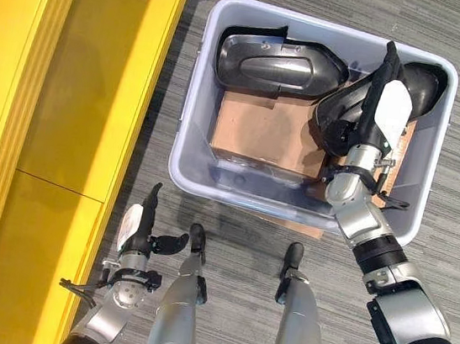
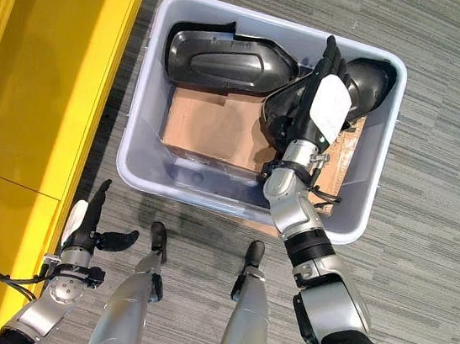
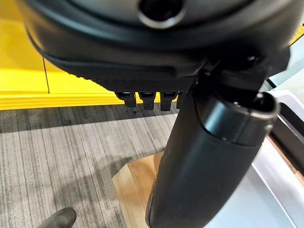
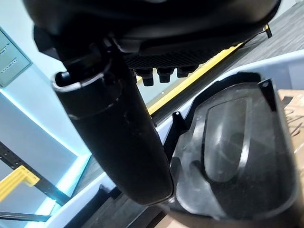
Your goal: Move parts from the plastic box to the shelf.
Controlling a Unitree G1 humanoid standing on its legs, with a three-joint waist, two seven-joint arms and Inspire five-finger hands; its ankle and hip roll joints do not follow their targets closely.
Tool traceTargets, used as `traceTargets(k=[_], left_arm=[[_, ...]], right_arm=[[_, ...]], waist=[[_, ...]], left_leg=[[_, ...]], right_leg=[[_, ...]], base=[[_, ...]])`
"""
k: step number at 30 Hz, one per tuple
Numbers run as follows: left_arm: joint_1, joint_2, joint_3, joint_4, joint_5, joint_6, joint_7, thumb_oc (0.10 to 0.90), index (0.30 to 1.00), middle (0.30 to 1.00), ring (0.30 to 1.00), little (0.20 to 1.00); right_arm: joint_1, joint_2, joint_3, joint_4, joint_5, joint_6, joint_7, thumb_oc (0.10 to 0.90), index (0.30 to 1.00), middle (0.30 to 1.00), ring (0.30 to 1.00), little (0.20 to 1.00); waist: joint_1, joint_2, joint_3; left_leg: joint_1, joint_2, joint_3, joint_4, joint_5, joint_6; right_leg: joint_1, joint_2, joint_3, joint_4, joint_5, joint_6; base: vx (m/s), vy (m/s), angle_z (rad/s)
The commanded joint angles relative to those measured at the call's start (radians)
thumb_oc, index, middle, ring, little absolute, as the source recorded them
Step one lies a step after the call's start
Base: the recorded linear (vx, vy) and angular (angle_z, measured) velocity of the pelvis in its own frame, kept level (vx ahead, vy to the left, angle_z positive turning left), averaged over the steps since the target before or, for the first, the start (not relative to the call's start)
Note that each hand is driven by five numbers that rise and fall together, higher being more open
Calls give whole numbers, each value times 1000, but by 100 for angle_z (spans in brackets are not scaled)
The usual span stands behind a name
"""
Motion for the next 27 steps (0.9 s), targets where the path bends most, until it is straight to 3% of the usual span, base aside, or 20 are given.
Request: traceTargets(k=[1,11,19,23,27], left_arm=[[36,64,12,-102,38,-48,54,900,1000,1000,1000,1000],[54,64,15,-108,34,-52,53,900,1000,1000,1000,1000],[39,69,15,-112,23,-57,52,900,1000,1000,1000,1000],[12,69,2,-106,10,-55,48,900,1000,1000,1000,1000],[10,72,0,-105,14,-52,45,900,1000,1000,1000,1000]], right_arm=[[-125,-37,-26,-44,-29,-57,-54,900,1000,1000,1000,1000],[-111,-8,-21,-101,-14,-81,-44,900,1000,1000,1000,1000],[-128,-21,-36,-129,-16,-86,-62,900,1000,1000,1000,1000],[-153,4,-40,-113,14,-96,-67,900,1000,1000,1000,1000],[-159,27,-39,-99,29,-102,-62,900,1000,1000,1000,1000]], waist=[[4,3,-10],[-1,5,-10],[-1,-11,-10],[12,-27,-10],[17,-26,-10]], left_leg=[[47,-15,-13,84,-170,61],[47,-24,-3,101,-185,67],[77,-30,-6,98,-188,68],[90,-33,-17,106,-192,70],[86,-35,-22,115,-195,73]], right_leg=[[-51,-1,-5,-36,119,0],[-51,-8,10,-43,131,7],[-20,-14,10,-44,140,10],[3,-19,4,-33,129,5],[4,-23,0,-22,122,3]], base=[[2,31,2],[1,25,0],[-8,13,2],[-29,-4,4],[-5,5,2]])
